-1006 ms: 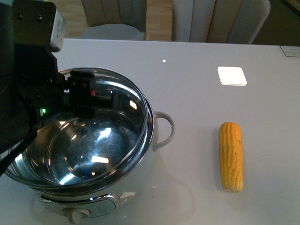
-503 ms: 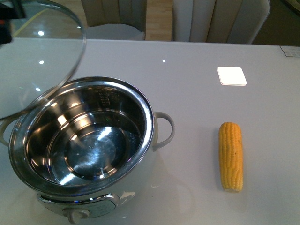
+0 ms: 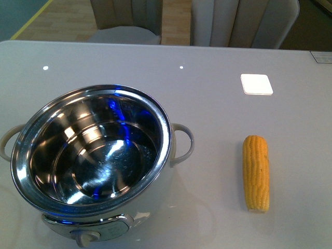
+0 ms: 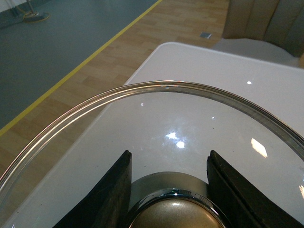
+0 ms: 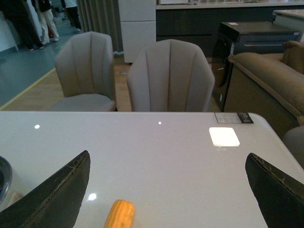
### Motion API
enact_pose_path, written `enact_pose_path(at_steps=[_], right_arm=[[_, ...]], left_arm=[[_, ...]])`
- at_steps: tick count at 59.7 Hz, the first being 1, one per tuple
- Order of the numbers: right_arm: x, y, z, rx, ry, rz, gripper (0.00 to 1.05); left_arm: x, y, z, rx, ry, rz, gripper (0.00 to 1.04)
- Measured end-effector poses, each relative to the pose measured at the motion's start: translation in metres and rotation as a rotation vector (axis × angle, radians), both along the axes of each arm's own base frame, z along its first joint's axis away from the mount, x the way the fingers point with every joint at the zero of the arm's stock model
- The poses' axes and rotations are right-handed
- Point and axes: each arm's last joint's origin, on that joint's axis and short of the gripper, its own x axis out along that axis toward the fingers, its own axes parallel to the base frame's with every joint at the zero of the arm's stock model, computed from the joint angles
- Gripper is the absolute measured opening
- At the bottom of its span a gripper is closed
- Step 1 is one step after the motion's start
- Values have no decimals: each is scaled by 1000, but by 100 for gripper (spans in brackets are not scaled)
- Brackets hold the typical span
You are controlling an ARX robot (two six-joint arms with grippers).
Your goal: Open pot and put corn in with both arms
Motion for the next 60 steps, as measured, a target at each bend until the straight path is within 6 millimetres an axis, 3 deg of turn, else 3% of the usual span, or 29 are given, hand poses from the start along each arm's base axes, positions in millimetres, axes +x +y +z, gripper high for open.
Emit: enact_pose_path(at_steps=[19,35,49,60], right_arm=[[0,0,0,0,0,0,96],[0,0,0,0,0,0,96],[0,0,0,0,0,0,96],[0,0,0,0,0,0,96]], left_arm=[[-1,26,-66,-45,86,37,42],[30,44,-107,-42,103,12,42],[60,47,-123,-35,89,-9,42],[70,42,-134,-40,98,-35,42]])
